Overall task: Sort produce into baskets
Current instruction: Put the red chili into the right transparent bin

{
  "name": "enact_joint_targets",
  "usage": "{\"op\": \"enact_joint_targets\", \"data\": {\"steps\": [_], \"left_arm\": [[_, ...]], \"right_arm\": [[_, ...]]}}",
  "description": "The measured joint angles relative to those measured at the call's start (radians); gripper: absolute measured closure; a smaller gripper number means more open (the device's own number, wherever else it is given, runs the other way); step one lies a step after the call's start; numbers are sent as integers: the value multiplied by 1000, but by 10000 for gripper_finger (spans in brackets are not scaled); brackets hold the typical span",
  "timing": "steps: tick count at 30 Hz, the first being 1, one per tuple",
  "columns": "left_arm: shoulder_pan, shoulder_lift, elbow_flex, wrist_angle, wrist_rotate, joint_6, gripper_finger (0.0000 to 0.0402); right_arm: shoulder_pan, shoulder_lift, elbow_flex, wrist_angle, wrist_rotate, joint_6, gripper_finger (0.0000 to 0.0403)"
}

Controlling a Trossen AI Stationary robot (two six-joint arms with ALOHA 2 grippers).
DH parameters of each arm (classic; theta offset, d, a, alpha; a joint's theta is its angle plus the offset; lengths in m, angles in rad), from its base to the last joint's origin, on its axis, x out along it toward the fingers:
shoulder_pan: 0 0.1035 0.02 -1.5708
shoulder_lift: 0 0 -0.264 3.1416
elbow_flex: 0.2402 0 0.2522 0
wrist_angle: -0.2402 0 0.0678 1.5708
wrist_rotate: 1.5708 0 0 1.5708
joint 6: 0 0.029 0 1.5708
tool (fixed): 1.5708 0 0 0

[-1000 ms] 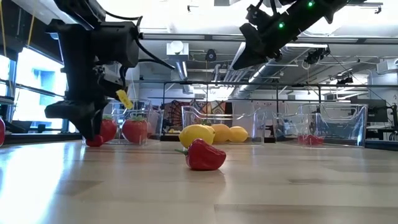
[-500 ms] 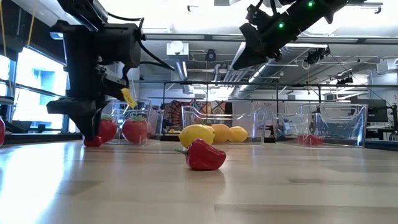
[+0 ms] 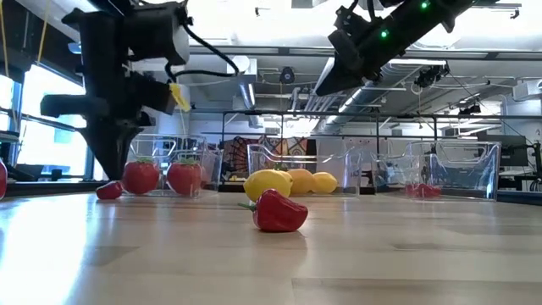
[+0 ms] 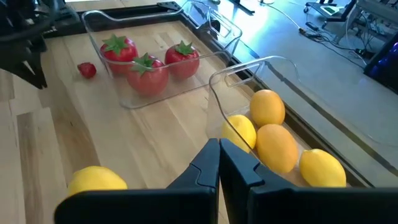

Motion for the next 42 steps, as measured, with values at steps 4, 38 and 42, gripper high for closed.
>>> {"op": "enact_joint_targets", "data": {"steps": [4, 38, 42], "left_arm": [[-18, -19, 0, -17, -11, -31, 373], [153, -21, -100, 1, -144, -137, 195], [174, -20, -118, 7, -131, -155, 198]], "right_arm": [[0, 0, 0, -2, -2, 0, 403], [0, 0, 0, -8, -39, 0, 403], [0, 0, 0, -11, -39, 0, 403]]}}
